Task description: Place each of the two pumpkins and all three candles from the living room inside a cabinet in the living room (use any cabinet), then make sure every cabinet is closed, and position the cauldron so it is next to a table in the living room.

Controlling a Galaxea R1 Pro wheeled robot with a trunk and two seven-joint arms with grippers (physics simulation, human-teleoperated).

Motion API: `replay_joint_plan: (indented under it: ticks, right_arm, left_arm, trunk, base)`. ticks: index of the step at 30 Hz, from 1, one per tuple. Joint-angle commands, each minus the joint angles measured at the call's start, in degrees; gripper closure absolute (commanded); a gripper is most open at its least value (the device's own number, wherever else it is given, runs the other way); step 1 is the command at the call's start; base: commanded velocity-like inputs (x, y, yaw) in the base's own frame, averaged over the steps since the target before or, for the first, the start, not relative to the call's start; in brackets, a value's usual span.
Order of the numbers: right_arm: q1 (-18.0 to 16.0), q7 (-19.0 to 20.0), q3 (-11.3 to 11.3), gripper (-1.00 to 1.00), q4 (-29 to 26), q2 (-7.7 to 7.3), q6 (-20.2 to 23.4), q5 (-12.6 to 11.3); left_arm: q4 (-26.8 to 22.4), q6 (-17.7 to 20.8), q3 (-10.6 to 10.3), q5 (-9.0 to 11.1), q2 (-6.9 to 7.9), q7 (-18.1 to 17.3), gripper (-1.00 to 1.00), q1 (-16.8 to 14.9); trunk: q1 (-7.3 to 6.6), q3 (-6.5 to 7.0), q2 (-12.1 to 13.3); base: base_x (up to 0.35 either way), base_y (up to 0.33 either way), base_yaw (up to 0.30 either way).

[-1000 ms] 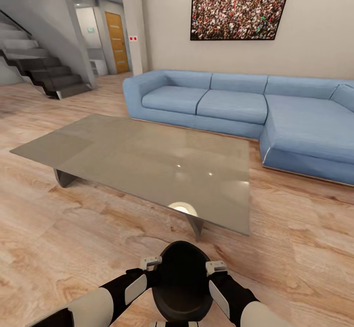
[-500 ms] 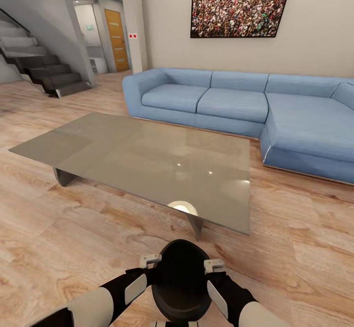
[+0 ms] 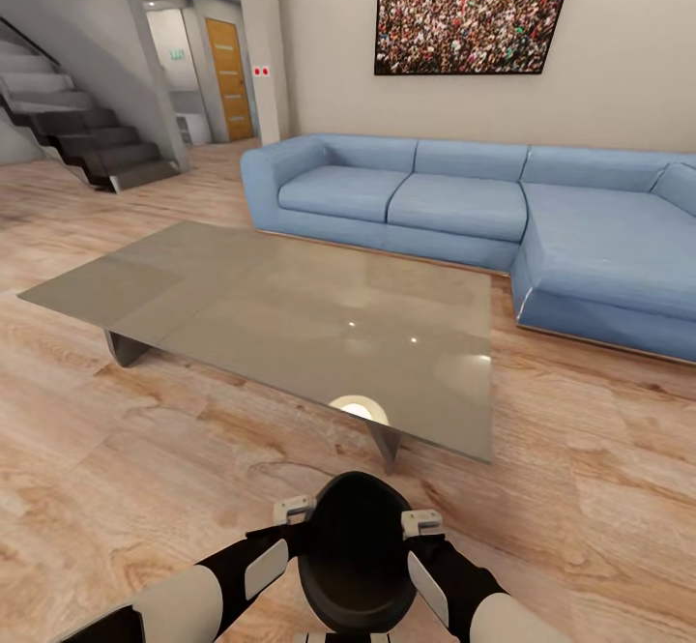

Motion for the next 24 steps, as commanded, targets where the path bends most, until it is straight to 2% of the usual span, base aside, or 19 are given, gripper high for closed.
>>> replay_joint_plan:
  ticks: [1,24]
  right_arm:
    - [0.00,0.08,0.04,-1.00,-0.02,0.01,-0.03,-0.26]
    - [0.00,-0.31,0.02,-1.00,-0.02,-0.15,0.34,-0.24]
  left_arm:
    - [0.00,0.02,-0.01,0.04,0.00,0.00,-1.00,0.00]
    - [0.18,0.26,0.00,0.19,0.15,0.15,-1.00,-0.04]
  trunk:
    - [-0.22,0.19,0.41]
    - [-5.28,4.31,9.64]
  base:
    - [0.000,0.000,0.000]
    - [0.000,0.000,0.000]
